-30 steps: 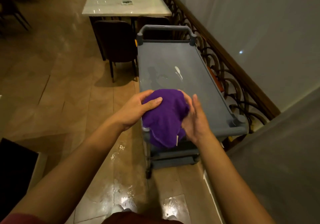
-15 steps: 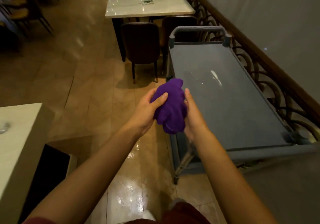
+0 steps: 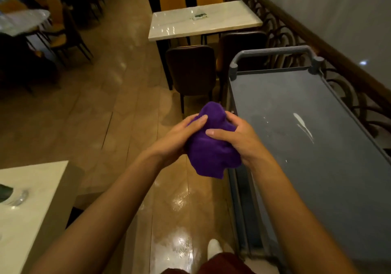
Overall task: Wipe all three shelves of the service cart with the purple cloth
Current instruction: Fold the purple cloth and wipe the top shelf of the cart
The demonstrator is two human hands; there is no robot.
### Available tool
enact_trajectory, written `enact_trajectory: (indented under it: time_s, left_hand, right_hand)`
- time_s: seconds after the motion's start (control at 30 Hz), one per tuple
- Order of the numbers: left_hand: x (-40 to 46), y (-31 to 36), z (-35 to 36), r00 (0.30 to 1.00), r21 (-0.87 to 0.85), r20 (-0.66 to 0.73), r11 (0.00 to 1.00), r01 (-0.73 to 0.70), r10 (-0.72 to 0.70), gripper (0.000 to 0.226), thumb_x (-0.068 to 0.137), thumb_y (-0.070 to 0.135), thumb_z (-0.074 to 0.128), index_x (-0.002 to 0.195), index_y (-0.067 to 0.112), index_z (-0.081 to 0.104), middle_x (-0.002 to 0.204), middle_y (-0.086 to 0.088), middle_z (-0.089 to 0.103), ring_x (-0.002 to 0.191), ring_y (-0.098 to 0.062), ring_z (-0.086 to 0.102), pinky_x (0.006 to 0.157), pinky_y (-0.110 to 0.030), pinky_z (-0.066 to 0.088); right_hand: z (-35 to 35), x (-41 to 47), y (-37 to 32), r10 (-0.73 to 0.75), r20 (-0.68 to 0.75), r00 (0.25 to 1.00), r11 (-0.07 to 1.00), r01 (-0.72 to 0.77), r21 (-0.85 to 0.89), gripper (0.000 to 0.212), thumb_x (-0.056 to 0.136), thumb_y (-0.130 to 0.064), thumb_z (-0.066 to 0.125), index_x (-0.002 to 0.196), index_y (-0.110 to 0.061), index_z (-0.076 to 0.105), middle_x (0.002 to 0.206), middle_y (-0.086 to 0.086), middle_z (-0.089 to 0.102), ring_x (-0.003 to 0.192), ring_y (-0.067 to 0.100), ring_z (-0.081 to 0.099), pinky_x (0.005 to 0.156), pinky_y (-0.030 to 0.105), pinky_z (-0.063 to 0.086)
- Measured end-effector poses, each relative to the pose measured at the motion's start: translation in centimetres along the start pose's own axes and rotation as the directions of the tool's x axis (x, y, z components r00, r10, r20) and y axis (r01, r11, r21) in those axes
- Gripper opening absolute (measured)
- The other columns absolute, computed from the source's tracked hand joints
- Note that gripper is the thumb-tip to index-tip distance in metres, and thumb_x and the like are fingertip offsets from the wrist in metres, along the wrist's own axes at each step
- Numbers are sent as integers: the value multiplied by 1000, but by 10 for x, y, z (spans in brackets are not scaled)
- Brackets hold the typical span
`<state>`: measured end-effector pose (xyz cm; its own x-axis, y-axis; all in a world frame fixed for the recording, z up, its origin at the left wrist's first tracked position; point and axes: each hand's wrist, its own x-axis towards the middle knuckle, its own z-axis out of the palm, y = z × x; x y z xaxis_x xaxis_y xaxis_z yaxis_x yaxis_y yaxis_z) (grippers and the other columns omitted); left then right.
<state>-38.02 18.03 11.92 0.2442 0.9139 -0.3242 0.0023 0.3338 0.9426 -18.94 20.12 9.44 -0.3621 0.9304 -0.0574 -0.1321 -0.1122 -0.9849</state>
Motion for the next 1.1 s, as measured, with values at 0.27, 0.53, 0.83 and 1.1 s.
enact_trajectory:
  time_s: [0.27, 0.53, 0.83, 1.1]
  left_hand:
    - [112, 23, 9, 984, 50, -92, 988, -148, 152, 28, 94, 29, 66, 120, 19, 69, 115, -5, 74, 107, -23, 71, 92, -41, 57]
    - [224, 38, 30, 991, -434, 128, 901, 26, 33, 28, 96, 6, 55, 121, 11, 66, 110, -8, 75, 100, -21, 73, 77, -30, 58]
    - [351, 92, -3, 851, 227, 513, 974, -6, -114, 69, 67, 45, 87, 128, 32, 56, 130, -1, 57, 115, -23, 64, 93, -40, 59]
    - [416, 83, 45, 694, 340, 689, 939, -57, -208, 30, 91, 33, 69, 119, 21, 69, 114, -4, 74, 109, -24, 69, 87, -37, 60]
  right_hand:
    - [-58, 62, -8, 1, -256, 967, 995, -27, -97, 72, 64, -53, 89, 128, -39, 59, 124, -12, 66, 108, 15, 70, 80, 30, 63]
    - [-113, 98, 40, 127, -325, 937, 746, 126, 654, 57, 92, -46, 70, 141, -21, 57, 144, 17, 59, 127, 39, 61, 90, 48, 57]
    - [-127, 166, 8, 167, -804, 571, 973, 35, 227, 43, 72, -35, 87, 112, -27, 73, 106, 2, 79, 98, 25, 76, 74, 32, 61]
    - [-146, 177, 10, 156, -961, 228, 984, -119, 131, 73, 74, -47, 86, 136, -22, 56, 132, 2, 68, 114, 21, 67, 79, 23, 58]
